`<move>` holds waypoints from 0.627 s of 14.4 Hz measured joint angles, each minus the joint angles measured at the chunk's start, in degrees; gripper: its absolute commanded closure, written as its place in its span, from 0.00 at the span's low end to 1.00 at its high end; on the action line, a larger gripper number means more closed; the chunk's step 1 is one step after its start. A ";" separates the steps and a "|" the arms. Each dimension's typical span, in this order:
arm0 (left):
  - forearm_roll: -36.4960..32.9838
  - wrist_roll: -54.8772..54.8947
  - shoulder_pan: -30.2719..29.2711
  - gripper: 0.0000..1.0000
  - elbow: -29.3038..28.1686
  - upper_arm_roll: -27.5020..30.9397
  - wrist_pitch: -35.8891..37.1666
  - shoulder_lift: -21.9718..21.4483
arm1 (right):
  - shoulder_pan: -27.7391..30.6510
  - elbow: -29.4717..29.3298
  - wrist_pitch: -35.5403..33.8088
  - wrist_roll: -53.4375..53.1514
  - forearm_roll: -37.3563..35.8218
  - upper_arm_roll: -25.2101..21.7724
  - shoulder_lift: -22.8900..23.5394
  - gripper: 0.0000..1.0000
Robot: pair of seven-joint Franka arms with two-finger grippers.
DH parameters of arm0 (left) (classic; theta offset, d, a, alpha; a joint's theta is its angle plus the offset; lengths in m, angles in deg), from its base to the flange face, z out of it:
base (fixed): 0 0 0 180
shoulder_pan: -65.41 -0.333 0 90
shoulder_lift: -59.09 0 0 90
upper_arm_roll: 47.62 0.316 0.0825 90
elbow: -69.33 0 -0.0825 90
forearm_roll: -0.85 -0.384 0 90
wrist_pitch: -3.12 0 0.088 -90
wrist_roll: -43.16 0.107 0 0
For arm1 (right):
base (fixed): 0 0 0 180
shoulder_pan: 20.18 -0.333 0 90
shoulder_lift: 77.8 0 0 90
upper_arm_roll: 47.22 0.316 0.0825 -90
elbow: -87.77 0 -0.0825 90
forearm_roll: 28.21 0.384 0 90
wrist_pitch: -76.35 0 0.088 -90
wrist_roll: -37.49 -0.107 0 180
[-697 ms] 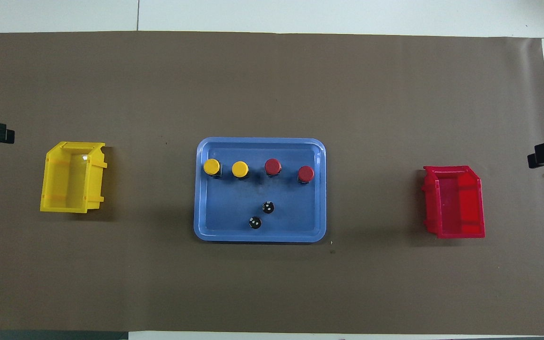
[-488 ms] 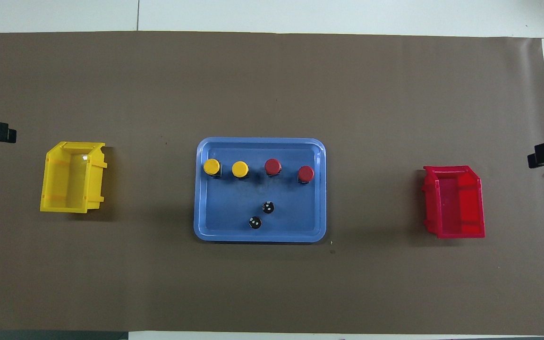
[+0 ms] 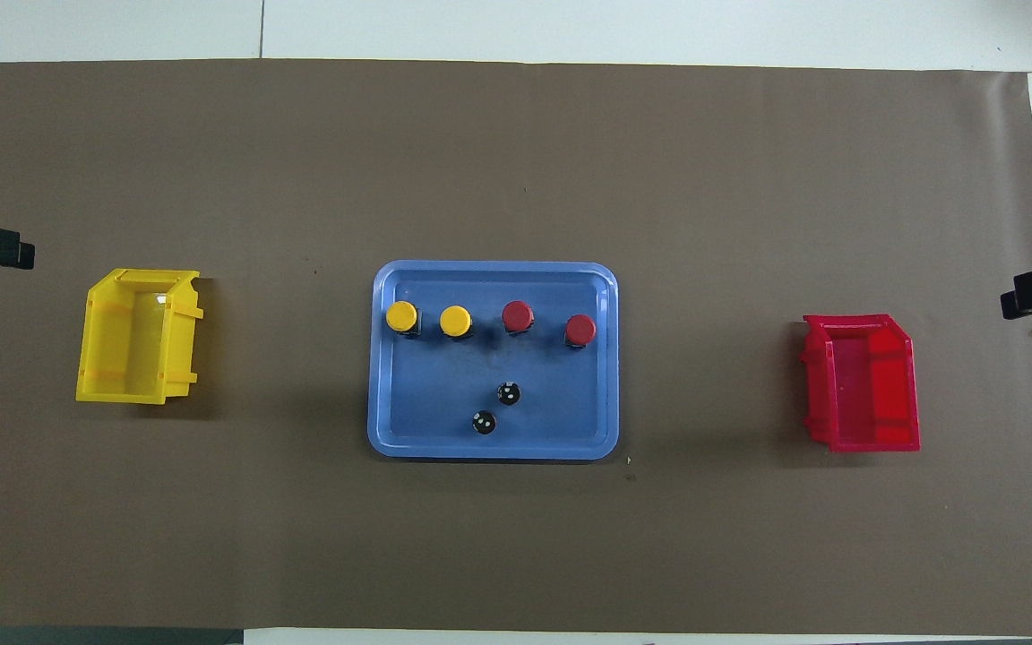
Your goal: Sort red and yellow buttons by color
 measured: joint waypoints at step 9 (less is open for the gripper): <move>0.00 0.00 0.00 0.00 0.03 -0.02 0.31 -0.95 | -11.27 -3.25 2.30 -12.75 -2.52 0.66 4.43 0.00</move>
